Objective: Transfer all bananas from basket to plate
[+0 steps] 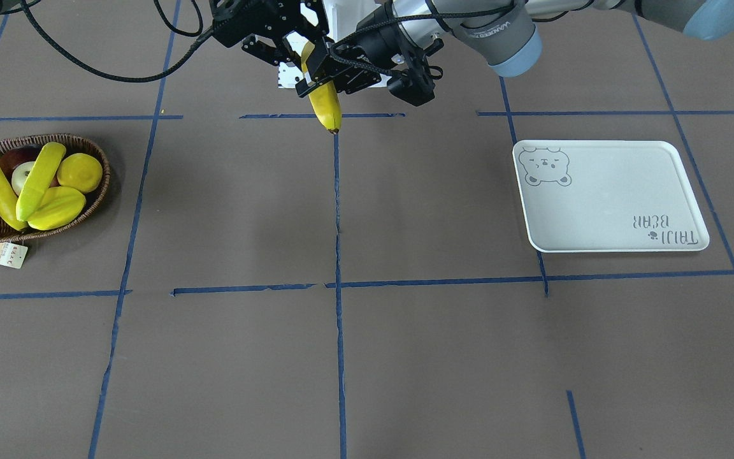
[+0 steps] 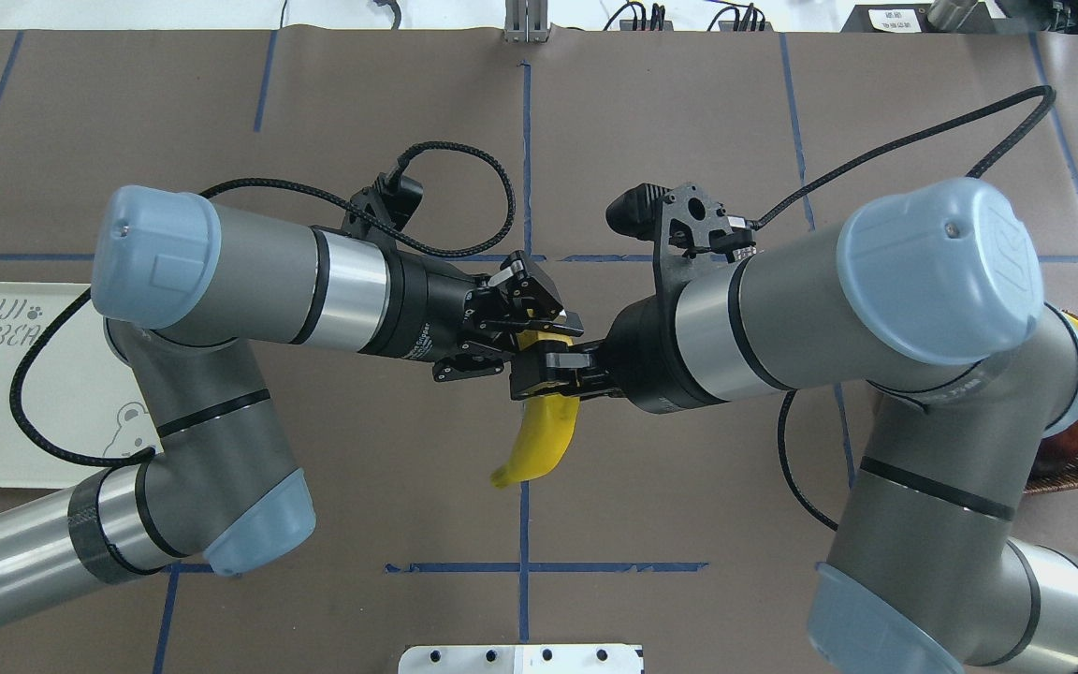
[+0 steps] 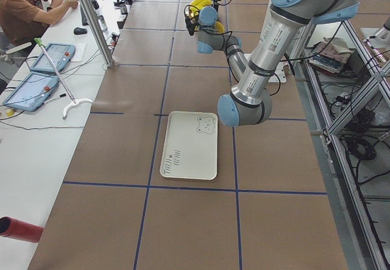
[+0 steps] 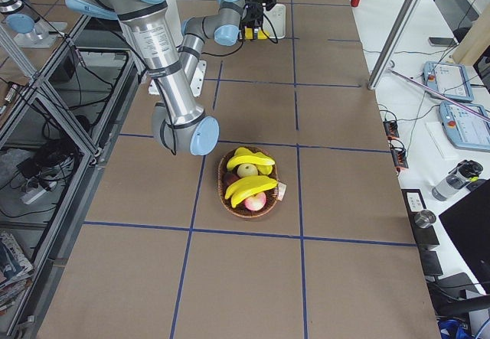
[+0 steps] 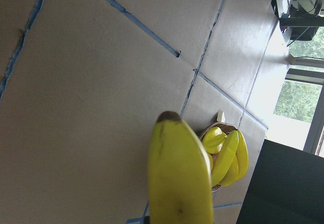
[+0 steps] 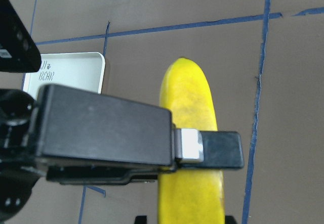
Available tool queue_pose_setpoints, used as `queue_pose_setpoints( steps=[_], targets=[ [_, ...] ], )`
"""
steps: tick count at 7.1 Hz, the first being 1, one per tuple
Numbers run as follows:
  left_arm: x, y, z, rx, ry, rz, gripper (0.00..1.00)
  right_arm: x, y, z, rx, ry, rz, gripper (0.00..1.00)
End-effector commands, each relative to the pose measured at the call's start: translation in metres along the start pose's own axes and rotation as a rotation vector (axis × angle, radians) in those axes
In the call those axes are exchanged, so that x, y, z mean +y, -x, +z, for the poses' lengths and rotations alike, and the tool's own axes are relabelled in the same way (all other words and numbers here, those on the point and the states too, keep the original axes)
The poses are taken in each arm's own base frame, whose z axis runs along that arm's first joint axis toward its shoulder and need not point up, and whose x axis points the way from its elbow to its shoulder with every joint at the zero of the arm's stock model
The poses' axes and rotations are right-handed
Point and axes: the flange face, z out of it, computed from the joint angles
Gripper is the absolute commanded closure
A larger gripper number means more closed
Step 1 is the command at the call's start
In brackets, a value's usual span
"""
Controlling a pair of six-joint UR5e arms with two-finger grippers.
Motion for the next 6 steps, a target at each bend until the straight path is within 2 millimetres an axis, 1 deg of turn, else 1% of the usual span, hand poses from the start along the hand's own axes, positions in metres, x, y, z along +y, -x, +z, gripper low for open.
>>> queue_pose_setpoints(
  steps=[1,2,3,4,5,6],
  targets=[
    [-0.001,0.000,0.000,-0.003,-0.004,0.004,1.00,0.003,0.003,-0.009,-0.016,0.002,-0.002,0.00],
    [-0.009,0.004,-0.002,-0.015,-0.021,-0.001,1.00,0.006,0.003,-0.019,-0.022,0.001,-0.001,0.00],
    [-0.031,0.012,-0.006,-0.058,-0.062,-0.025,1.00,0.009,0.003,-0.030,-0.035,0.012,-0.003,0.00],
    [-0.048,0.023,-0.009,-0.132,-0.097,-0.066,1.00,0.008,0.000,-0.040,-0.037,0.013,-0.001,0.00],
    [-0.061,0.033,-0.020,-0.202,-0.114,-0.042,1.00,0.006,-0.002,-0.051,-0.021,0.007,0.009,0.00],
    [-0.077,0.051,-0.040,-0.262,-0.159,-0.034,1.00,0.007,-0.009,-0.057,0.016,0.007,0.029,0.00]
  ],
)
